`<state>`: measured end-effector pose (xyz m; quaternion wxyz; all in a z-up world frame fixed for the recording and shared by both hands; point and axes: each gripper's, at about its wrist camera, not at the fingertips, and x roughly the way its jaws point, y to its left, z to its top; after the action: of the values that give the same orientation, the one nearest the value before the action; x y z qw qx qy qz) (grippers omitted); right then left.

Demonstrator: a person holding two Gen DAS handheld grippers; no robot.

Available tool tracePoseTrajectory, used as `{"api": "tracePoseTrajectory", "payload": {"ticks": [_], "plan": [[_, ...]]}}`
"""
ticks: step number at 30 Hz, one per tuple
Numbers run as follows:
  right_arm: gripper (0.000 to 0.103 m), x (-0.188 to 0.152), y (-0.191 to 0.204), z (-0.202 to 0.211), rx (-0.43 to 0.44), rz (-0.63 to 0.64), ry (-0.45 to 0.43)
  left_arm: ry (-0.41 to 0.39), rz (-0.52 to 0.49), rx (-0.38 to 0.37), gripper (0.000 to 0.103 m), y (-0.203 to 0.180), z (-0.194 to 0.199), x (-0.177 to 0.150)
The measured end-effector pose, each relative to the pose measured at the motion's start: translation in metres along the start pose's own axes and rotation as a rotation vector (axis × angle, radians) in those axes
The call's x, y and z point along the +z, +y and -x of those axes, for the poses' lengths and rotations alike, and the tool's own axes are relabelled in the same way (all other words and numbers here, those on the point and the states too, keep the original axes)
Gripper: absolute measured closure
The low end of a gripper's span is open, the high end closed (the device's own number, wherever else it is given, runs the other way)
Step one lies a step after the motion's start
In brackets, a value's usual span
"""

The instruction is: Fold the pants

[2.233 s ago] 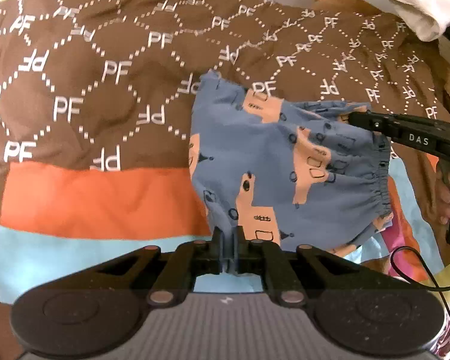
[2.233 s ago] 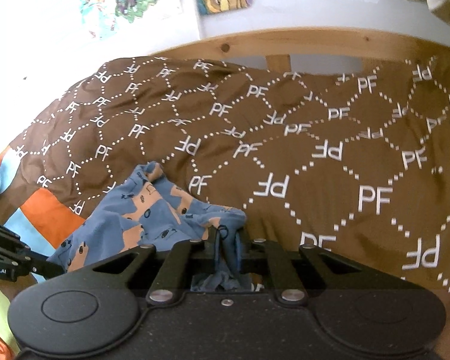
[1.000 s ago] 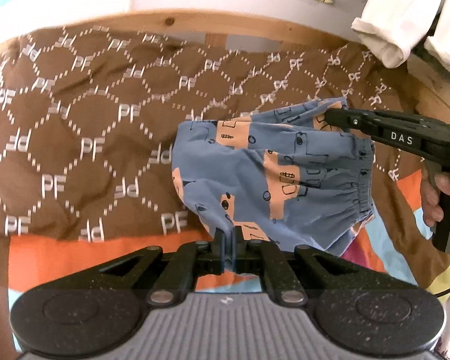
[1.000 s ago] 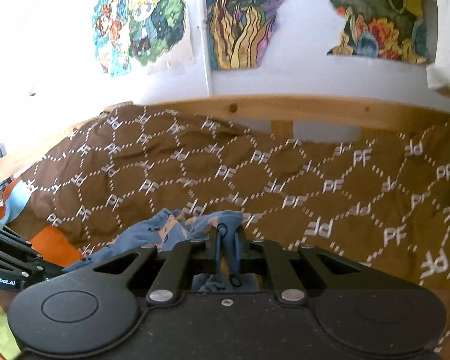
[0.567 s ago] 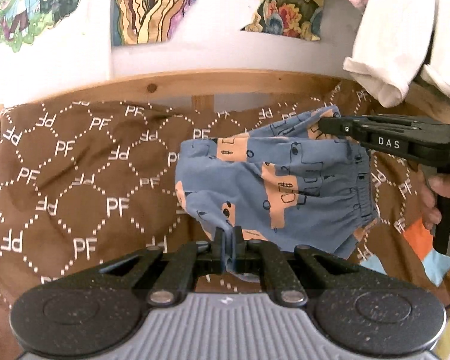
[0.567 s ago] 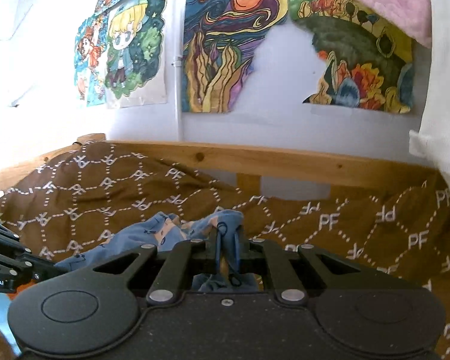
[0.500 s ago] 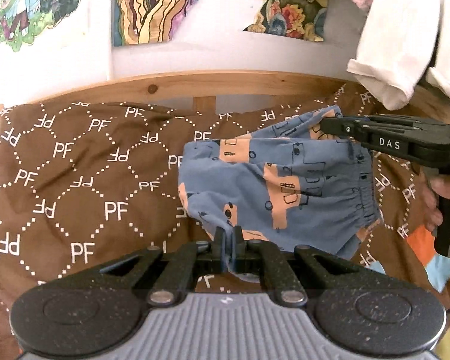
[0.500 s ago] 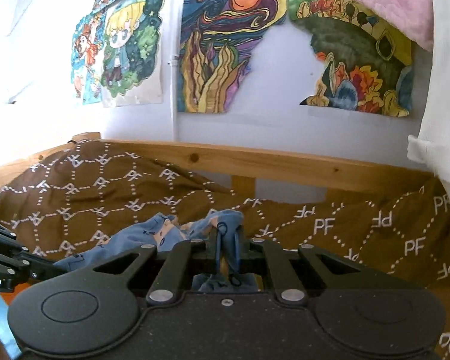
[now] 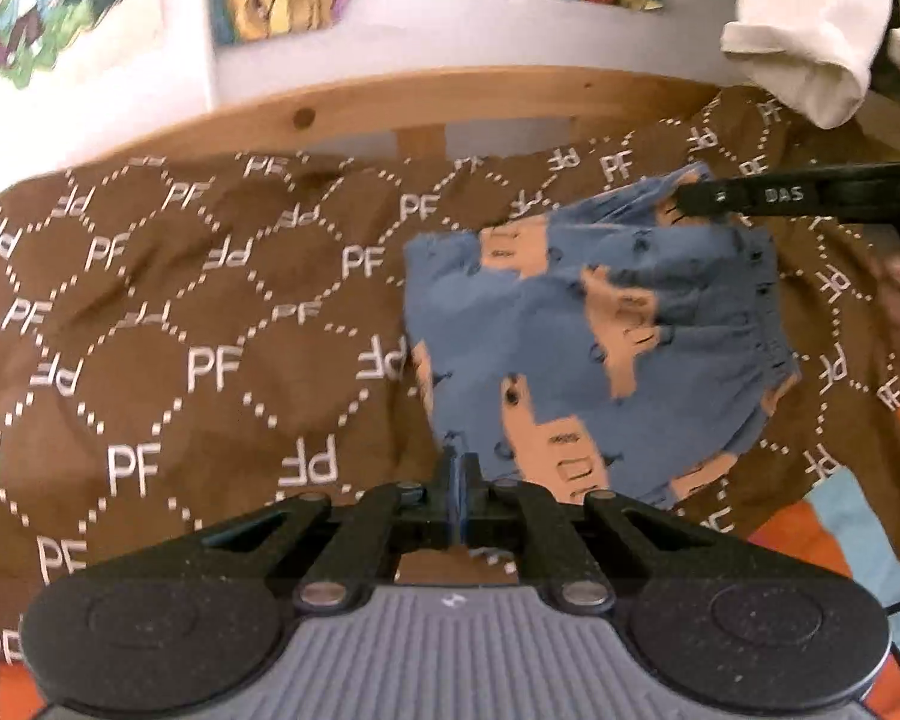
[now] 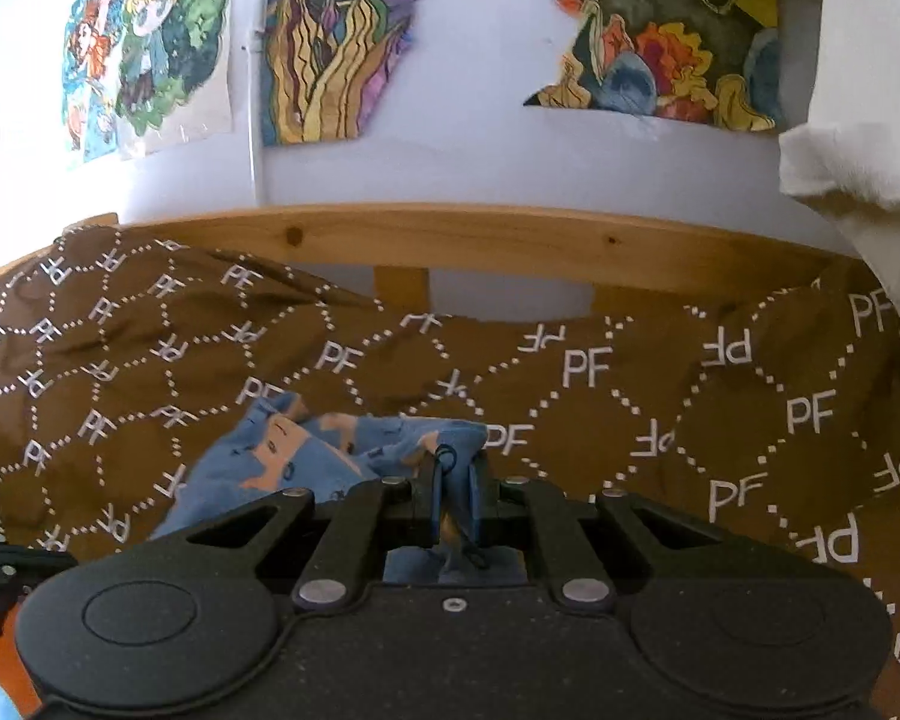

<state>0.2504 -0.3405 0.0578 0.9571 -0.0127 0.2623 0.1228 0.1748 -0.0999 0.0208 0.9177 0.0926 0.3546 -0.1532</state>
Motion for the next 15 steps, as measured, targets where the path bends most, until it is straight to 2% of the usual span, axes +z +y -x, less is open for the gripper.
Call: {"api": "tracePoseTrajectory", "payload": {"ticks": [2, 5, 11, 15], "plan": [[0.093, -0.001, -0.002, -0.001, -0.001, -0.005, 0.005, 0.011, 0.012, 0.003, 0.102, 0.005, -0.002, -0.001], [0.085, -0.001, -0.002, -0.003, -0.036, 0.0, 0.013, 0.031, 0.035, 0.005, 0.102, 0.012, -0.005, -0.001], [0.048, -0.006, -0.006, -0.003, -0.08, -0.018, 0.027, 0.071, 0.103, -0.015, 0.101, 0.022, -0.005, -0.003], [0.023, -0.009, -0.008, 0.003, -0.091, -0.037, 0.022, 0.08, 0.14, -0.021, 0.097, 0.025, -0.003, -0.004]]}}
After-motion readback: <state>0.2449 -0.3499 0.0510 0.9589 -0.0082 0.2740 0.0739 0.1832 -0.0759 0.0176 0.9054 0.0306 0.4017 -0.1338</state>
